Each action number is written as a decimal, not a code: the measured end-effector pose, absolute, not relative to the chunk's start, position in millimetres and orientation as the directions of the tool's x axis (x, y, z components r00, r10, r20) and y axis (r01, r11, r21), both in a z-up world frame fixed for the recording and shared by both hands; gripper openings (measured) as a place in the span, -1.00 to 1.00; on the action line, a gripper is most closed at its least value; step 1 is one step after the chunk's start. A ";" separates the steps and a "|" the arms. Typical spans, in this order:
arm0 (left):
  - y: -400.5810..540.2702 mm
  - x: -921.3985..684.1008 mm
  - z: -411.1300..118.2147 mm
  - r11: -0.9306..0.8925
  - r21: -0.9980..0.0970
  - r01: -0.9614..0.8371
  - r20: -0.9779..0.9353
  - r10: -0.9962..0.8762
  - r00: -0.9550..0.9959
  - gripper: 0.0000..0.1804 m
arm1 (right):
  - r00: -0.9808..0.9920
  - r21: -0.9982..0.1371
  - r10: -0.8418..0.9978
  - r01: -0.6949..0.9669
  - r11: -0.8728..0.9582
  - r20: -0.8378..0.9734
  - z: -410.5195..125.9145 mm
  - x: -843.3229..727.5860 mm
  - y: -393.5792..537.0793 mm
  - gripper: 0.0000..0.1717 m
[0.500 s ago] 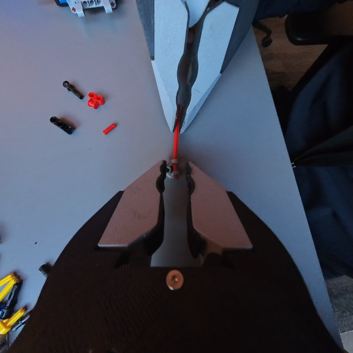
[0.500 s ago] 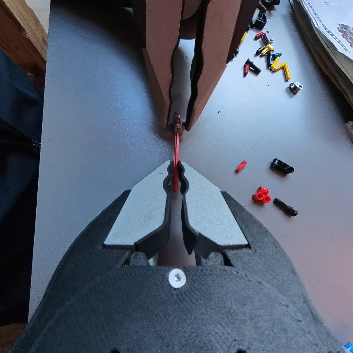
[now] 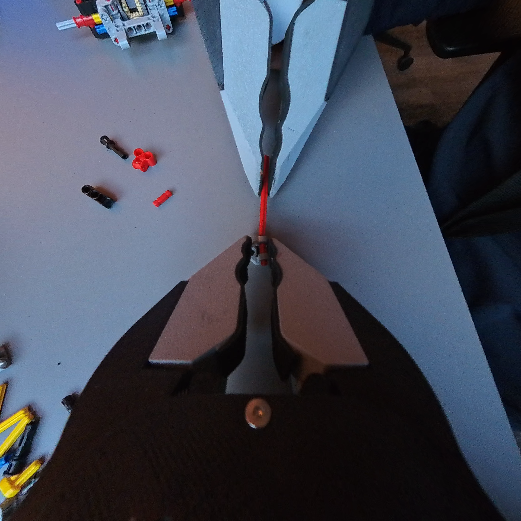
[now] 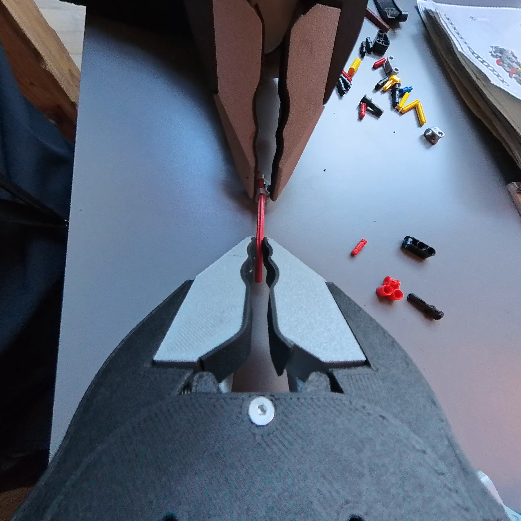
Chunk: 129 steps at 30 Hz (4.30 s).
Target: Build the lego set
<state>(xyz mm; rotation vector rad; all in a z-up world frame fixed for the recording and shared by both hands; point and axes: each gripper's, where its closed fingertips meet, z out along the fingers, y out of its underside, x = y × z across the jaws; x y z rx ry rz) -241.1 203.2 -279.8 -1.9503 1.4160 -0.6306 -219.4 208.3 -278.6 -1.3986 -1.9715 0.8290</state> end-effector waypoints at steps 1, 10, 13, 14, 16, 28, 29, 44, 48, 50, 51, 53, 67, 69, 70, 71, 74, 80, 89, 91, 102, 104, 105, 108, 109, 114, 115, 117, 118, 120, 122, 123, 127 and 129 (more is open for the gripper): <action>203.2 -241.1 -279.8 -0.218 -0.735 -0.642 0.016 -0.952 0.305 -0.90 | -0.285 -0.764 0.952 0.589 0.263 0.108 -277.7 -219.6 208.0 -0.98; 202.9 -240.5 -279.5 -0.255 -0.742 -0.620 0.067 -0.948 0.310 -0.90 | -0.284 -0.745 0.939 0.579 0.331 0.196 -280.3 -219.9 208.3 -0.99; 202.8 -240.3 -279.5 -0.258 -0.742 -0.619 0.069 -0.948 0.312 -0.91 | -0.280 -0.752 0.941 0.576 0.321 0.188 -279.2 -220.1 208.5 -0.99; 202.8 -240.1 -279.5 -0.260 -0.742 -0.618 0.070 -0.947 0.313 -0.91 | -0.280 -0.752 0.942 0.577 0.319 0.186 -279.2 -220.2 208.7 -0.99; 202.7 -240.1 -279.5 -0.262 -0.742 -0.617 0.071 -0.946 0.316 -0.91 | -0.279 -0.751 0.941 0.575 0.324 0.191 -279.2 -220.3 208.8 -0.99; 199.0 -239.8 -278.6 -0.361 -0.732 -0.577 0.193 -0.923 0.332 -0.94 | -0.302 -0.699 0.870 0.517 0.494 0.390 -278.5 -223.2 207.1 -0.99; 198.7 -239.8 -278.8 -0.363 -0.730 -0.579 0.192 -0.922 0.335 -0.94 | -0.306 -0.686 0.858 0.515 0.514 0.413 -278.8 -223.4 207.1 -0.99; 195.0 -241.8 -279.6 -0.346 -0.734 -0.585 0.190 -0.931 0.312 -0.95 | -0.366 -0.636 0.797 0.480 0.604 0.481 -284.5 -227.4 207.7 -1.00; 195.2 -241.9 -279.8 -0.344 -0.734 -0.585 0.178 -0.930 0.322 -0.95 | -0.364 -0.635 0.804 0.493 0.594 0.470 -284.7 -227.0 206.1 -1.00; 195.1 -242.1 -280.0 -0.351 -0.734 -0.581 0.178 -0.926 0.334 -0.95 | -0.362 -0.631 0.801 0.493 0.599 0.478 -284.7 -227.3 206.3 -1.00; 195.0 -242.2 -280.0 -0.356 -0.733 -0.579 0.181 -0.924 0.338 -0.95 | -0.361 -0.628 0.799 0.494 0.601 0.481 -284.6 -227.5 206.1 -1.00; 194.8 -242.3 -280.0 -0.376 -0.730 -0.571 0.199 -0.916 0.348 -0.94 | -0.363 -0.624 0.795 0.493 0.606 0.486 -284.7 -227.6 205.7 -1.00; 194.9 -243.1 -279.9 -0.452 -0.718 -0.529 0.229 -0.871 0.434 -0.95 | -0.351 -0.544 0.735 0.504 0.671 0.581 -280.9 -230.9 203.0 -1.00; 195.0 -243.0 -279.9 -0.443 -0.723 -0.531 0.216 -0.874 0.435 -0.95 | -0.354 -0.544 0.735 0.503 0.671 0.579 -281.5 -230.9 202.7 -1.00; 195.1 -243.0 -280.0 -0.431 -0.726 -0.536 0.201 -0.878 0.434 -0.95 | -0.355 -0.545 0.735 0.503 0.671 0.578 -281.8 -230.9 202.6 -1.00; 195.1 -243.0 -280.1 -0.425 -0.728 -0.539 0.192 -0.880 0.435 -0.95 | -0.356 -0.546 0.737 0.504 0.669 0.574 -282.2 -231.1 202.9 -1.00; 195.1 -243.0 -280.1 -0.413 -0.730 -0.544 0.174 -0.883 0.436 -0.95 | -0.361 -0.551 0.745 0.508 0.662 0.561 -283.6 -231.7 203.6 -1.00; 195.0 -243.2 -280.4 -0.408 -0.731 -0.547 0.166 -0.884 0.436 -0.95 | -0.370 -0.557 0.752 0.511 0.655 0.545 -284.4 -232.9 203.3 -1.00; 195.3 -243.6 -280.5 -0.406 -0.731 -0.548 0.161 -0.884 0.440 -0.95 | -0.387 -0.595 0.783 0.509 0.622 0.487 -284.2 -235.8 199.7 -1.00; 195.7 -243.7 -280.5 -0.405 -0.731 -0.549 0.157 -0.883 0.443 -0.95 | -0.391 -0.601 0.785 0.505 0.620 0.480 -283.9 -237.3 198.2 -1.00; 199.3 -245.7 -280.3 -0.417 -0.734 -0.536 0.169 -0.877 0.450 -0.95 | -0.392 -0.690 0.846 0.499 0.525 0.361 -282.6 -243.1 202.9 -0.99; 199.7 -245.5 -280.5 -0.410 -0.736 -0.540 0.157 -0.878 0.453 -0.94 | -0.391 -0.714 0.860 0.494 0.497 0.328 -280.2 -243.0 203.9 -0.98; 199.8 -245.5 -280.4 -0.409 -0.736 -0.539 0.156 -0.878 0.453 -0.94 | -0.369 -0.718 0.860 0.483 0.502 0.353 -278.0 -243.9 206.0 -0.85; 199.8 -245.4 -280.3 -0.413 -0.735 -0.537 0.162 -0.877 0.452 -0.94 | -0.339 -0.712 0.844 0.456 0.534 0.415 -274.9 -240.9 206.0 -0.70; 199.8 -245.3 -280.3 -0.411 -0.736 -0.538 0.159 -0.877 0.453 -0.94 | -0.328 -0.711 0.848 0.464 0.529 0.417 -274.9 -238.1 207.0 -0.68; 200.0 -245.0 -280.1 -0.408 -0.737 -0.539 0.153 -0.877 0.455 -0.94 | -0.248 -0.757 0.939 0.558 0.339 0.237 -275.6 -205.5 219.9 -0.77; 200.0 -244.8 -280.0 -0.409 -0.737 -0.538 0.154 -0.877 0.454 -0.94 | -0.227 -0.764 0.956 0.578 0.286 0.186 -276.0 -198.9 222.3 -0.77; 198.9 -243.9 -279.8 -0.410 -0.736 -0.538 0.165 -0.880 0.445 -0.94 | -0.203 -0.767 0.972 0.604 0.218 0.116 -277.9 -191.3 225.9 -0.74; 198.2 -243.3 -279.8 -0.411 -0.736 -0.539 0.170 -0.882 0.440 -0.94 | -0.204 -0.758 0.974 0.618 0.208 0.101 -280.5 -190.4 227.1 -0.74; 198.1 -243.2 -279.8 -0.409 -0.736 -0.539 0.169 -0.883 0.439 -0.95 | -0.265 -0.741 0.962 0.634 0.222 0.061 -285.4 -192.2 219.9 -0.84; 198.0 -243.2 -279.8 -0.407 -0.737 -0.540 0.165 -0.883 0.439 -0.95 | -0.307 -0.740 0.949 0.623 0.254 0.068 -285.8 -197.5 217.4 -0.95; 198.1 -243.2 -279.9 -0.405 -0.737 -0.541 0.163 -0.883 0.440 -0.95 | -0.320 -0.738 0.944 0.618 0.271 0.080 -286.0 -199.5 218.6 -1.00; 197.8 -243.3 -279.9 -0.405 -0.737 -0.542 0.163 -0.884 0.439 -0.94 | -0.349 -0.740 0.937 0.629 0.237 0.003 -285.9 -201.1 218.3 -1.00; 197.6 -243.2 -279.9 -0.404 -0.737 -0.542 0.163 -0.884 0.438 -0.95 | -0.357 -0.742 0.934 0.625 0.244 0.007 -286.0 -200.9 218.0 -1.00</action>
